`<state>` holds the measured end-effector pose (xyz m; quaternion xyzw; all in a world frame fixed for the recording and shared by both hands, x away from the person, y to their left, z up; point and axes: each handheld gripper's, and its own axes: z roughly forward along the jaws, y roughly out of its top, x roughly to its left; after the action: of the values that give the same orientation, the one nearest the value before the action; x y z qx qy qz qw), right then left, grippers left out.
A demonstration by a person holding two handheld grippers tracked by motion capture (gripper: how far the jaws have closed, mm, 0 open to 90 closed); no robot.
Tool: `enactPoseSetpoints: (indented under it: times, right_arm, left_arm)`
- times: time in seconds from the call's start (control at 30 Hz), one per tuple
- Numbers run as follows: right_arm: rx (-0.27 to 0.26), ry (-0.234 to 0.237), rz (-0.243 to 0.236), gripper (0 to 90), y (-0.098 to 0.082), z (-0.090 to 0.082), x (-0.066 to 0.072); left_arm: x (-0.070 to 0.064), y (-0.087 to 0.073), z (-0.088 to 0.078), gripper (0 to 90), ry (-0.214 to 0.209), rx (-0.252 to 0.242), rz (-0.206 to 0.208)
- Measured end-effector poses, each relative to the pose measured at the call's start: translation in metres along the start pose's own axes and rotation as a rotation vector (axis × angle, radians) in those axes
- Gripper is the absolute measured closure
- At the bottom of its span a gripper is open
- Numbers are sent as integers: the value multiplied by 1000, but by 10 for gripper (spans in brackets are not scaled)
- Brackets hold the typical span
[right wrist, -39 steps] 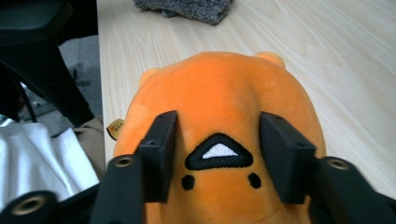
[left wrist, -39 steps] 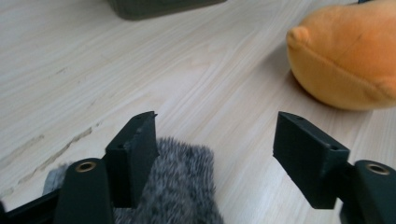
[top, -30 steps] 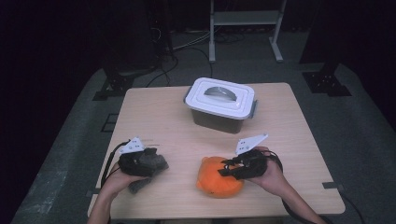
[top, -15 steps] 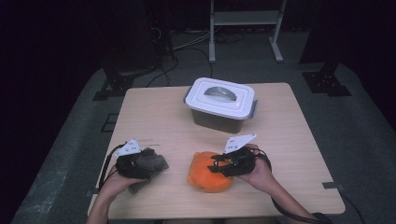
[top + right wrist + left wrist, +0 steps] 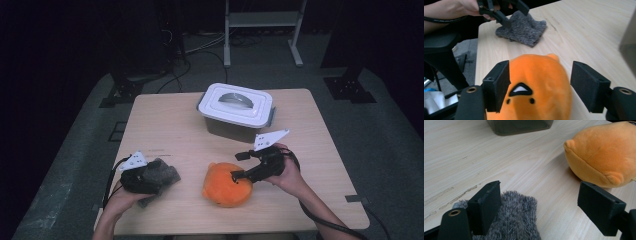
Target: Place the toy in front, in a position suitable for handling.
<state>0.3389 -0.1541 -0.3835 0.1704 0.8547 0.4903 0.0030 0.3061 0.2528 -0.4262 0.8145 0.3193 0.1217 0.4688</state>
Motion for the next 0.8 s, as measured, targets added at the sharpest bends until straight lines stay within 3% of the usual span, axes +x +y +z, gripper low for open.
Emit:
enactPoseSetpoints:
  times: [0.2, 0.53, 0.8]
  right_arm:
    - [24, -25, -12, 273, 4, -11, -12]
    - [31, -80, 17, 230, 12, -38, -36]
    - [47, -115, 11, 220, 24, -47, -54]
  left_arm:
    - [-1, -2, 0, 168, 14, -12, -7]
    - [-3, -3, 0, 131, 14, -32, 2]
    - [-2, -4, -1, 103, 10, -57, -7]
